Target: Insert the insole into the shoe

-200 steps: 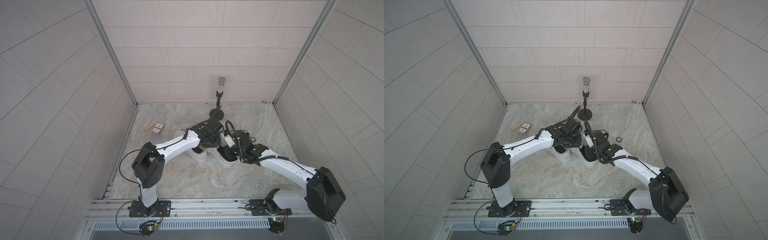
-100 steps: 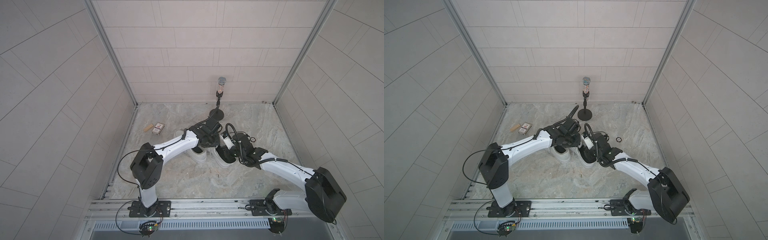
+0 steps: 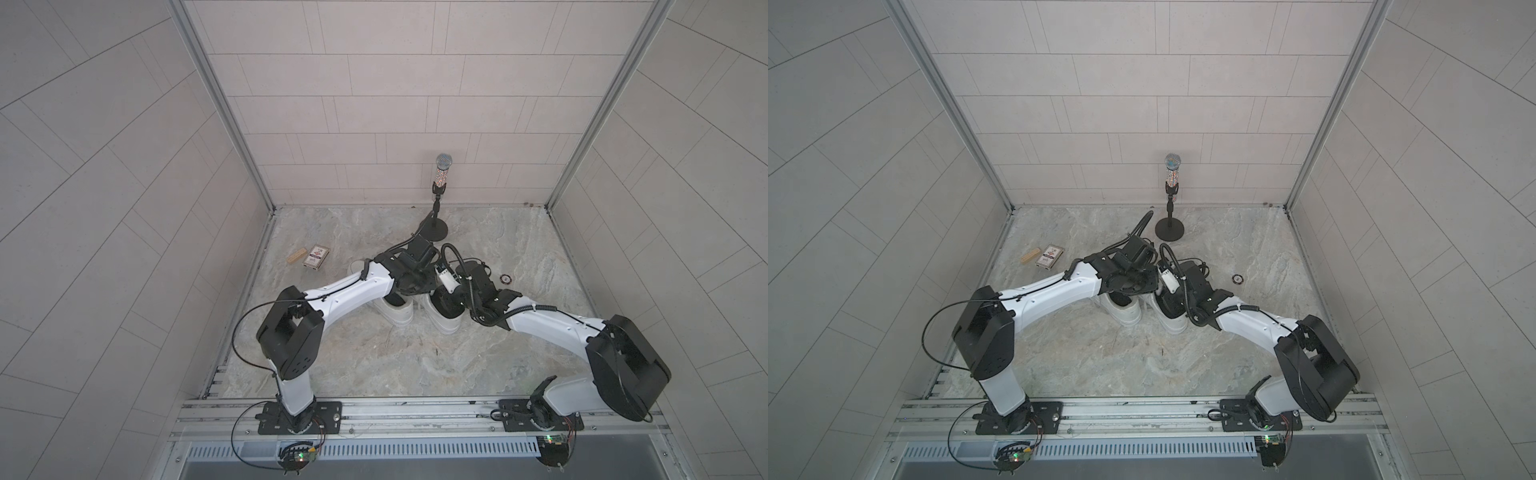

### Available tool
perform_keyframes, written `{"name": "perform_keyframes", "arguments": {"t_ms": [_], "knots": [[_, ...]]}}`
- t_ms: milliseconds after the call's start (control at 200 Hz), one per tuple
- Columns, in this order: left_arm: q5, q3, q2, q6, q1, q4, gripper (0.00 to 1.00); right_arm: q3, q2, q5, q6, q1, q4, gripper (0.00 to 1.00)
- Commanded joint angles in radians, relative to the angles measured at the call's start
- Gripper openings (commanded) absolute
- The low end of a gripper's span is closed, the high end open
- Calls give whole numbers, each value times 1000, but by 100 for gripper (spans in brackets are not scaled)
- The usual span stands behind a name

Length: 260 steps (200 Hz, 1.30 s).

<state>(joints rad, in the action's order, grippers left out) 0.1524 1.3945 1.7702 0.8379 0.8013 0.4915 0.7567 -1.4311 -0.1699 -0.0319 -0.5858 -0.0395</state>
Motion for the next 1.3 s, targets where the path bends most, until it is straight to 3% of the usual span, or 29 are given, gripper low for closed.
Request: {"name": "perform_keyframes", "arguments": {"t_ms": [0,165,415,695,906,1106,1246,1296], "knots": [[39,12,-57,12,12,-113,0,27,-45,33,67,-19,-29,0],[17,16,-58,13,6,-88,0,48,-68,44,27,-19,-74,0],[-84,17,-59,-1,-21,-9,0,51,92,45,-70,-17,80,35],[-126,30,-43,-26,-28,5,0,83,268,78,-245,15,379,46],[-140,35,-34,-26,-29,3,0,114,297,-38,-420,39,586,47],[-137,35,-31,-29,-29,-6,0,70,286,-65,-506,39,570,48],[-117,40,-28,-44,-20,-13,0,89,257,-40,-525,41,544,42],[-117,41,-29,-49,-18,-13,0,93,241,-42,-524,42,526,34]]}}
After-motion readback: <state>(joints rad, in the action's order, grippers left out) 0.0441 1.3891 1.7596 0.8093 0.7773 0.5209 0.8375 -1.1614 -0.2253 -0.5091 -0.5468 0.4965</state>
